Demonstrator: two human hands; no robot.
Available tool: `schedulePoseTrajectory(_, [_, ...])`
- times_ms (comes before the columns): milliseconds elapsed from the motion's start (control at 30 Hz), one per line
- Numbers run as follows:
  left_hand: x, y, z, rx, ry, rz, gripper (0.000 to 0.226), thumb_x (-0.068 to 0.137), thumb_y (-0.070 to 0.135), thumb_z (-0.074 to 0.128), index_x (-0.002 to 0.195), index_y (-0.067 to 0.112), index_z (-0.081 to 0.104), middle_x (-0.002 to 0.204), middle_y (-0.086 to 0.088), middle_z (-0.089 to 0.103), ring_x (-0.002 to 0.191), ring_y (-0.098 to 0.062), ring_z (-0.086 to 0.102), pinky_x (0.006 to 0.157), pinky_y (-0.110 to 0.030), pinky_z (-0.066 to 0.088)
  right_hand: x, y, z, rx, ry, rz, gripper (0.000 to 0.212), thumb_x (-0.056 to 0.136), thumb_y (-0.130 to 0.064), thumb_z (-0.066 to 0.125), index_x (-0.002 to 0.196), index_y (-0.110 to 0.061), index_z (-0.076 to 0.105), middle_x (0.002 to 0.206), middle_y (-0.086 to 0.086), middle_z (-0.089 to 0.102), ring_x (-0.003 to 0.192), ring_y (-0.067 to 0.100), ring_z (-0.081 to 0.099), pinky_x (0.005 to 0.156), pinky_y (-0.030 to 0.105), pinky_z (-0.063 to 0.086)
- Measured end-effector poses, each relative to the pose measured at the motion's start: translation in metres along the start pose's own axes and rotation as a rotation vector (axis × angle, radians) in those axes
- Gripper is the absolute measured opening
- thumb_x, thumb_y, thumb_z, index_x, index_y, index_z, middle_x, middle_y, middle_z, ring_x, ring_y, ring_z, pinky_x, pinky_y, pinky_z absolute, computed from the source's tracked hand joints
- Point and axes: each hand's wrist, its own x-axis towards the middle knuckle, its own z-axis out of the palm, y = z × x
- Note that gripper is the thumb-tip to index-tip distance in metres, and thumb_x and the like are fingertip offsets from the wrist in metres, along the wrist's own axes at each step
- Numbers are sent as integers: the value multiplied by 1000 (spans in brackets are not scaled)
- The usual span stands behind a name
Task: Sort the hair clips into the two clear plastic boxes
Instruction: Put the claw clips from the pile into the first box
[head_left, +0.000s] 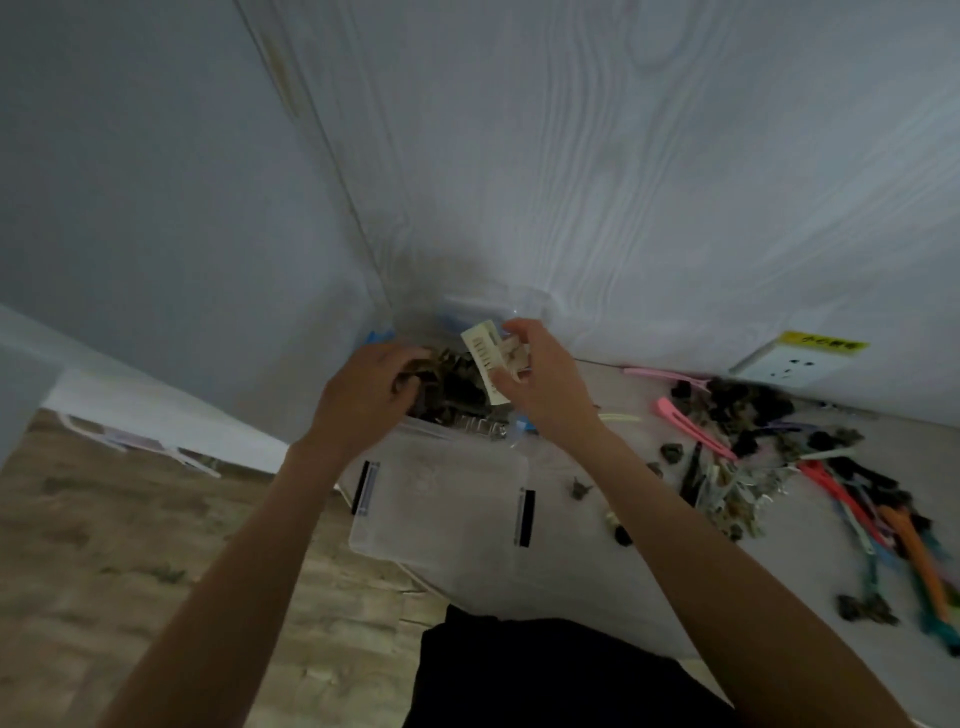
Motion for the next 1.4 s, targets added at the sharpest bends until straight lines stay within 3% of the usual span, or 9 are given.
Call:
schedulePoseTrajectory(233, [6, -2, 12, 80, -242, 35, 24, 90, 27, 56, 110, 19, 67, 113, -4, 66, 105, -24, 58, 82, -33, 47, 9, -13, 13, -192, 11, -154, 47, 78, -18, 70, 120, -12, 48, 121, 8, 53, 104, 24, 55, 69, 31, 47])
schedulePoseTrajectory(333, [3, -5, 13, 60, -305, 31, 30, 94, 31, 47, 109, 15, 66, 114, -6, 65, 102, -25, 60, 81, -38, 50, 30, -18, 21, -435, -35, -297, 52, 78, -12, 68, 126, -12, 47, 129, 9, 51, 111, 28, 52, 81, 34, 47])
schedulePoseTrajectory(467, [-2, -9, 14, -41, -117, -4, 23, 94, 21, 48, 110, 12, 62, 106, -9, 66, 92, -26, 62, 75, -37, 51, 47, -5, 35, -735, -333, -328, 67, 84, -28, 63, 141, -16, 31, 146, 6, 38, 136, 25, 30, 112, 37, 26])
schedulePoseTrajectory(633, [-6, -12, 18, -67, 30, -8, 26, 93, 18, 49, 117, 16, 58, 108, -6, 64, 92, -24, 59, 71, -30, 46, 29, 6, 48, -789, -138, -400, 58, 75, -27, 72, 128, -15, 52, 125, 5, 61, 118, 30, 52, 99, 41, 41])
schedulePoseTrajectory(733, [-7, -9, 18, -33, 127, -73, 27, 89, 13, 53, 116, 13, 58, 110, -11, 62, 100, -28, 55, 76, -35, 47, 24, 4, 59, -771, -16, -384, 33, 60, -12, 81, 90, -15, 68, 84, 2, 70, 76, 24, 62, 64, 30, 51])
schedulePoseTrajectory(833, [-12, -9, 19, -16, 165, -137, 35, 84, 7, 57, 119, 7, 56, 119, -17, 58, 113, -34, 48, 89, -42, 44, 26, -5, 64, -605, 29, -407, 19, 62, -7, 79, 71, -13, 63, 69, 3, 66, 64, 22, 61, 52, 23, 45])
schedulePoseTrajectory(1100, [-17, -17, 18, -141, 143, -199, 49, 87, 5, 51, 135, 9, 42, 128, -15, 52, 118, -30, 45, 96, -36, 38, 37, -13, 86, -621, -289, -384, 29, 93, -9, 47, 121, -6, 57, 118, 19, 61, 104, 33, 57, 85, 41, 48])
schedulePoseTrajectory(1300, [-15, -7, 16, -101, 198, -164, 44, 87, 9, 53, 131, 12, 47, 129, -11, 53, 121, -29, 43, 92, -37, 42, 19, -3, 67, -386, -168, -341, 42, 80, -13, 65, 121, -3, 56, 119, 24, 53, 106, 40, 49, 93, 46, 43])
schedulePoseTrajectory(1400, [-12, 16, 14, -130, 233, -61, 36, 89, 19, 50, 125, 14, 52, 123, -10, 57, 117, -27, 47, 94, -36, 42, -16, 8, 29, -319, -27, -300, 32, 85, -21, 58, 115, -10, 60, 123, 14, 54, 113, 26, 44, 98, 32, 35])
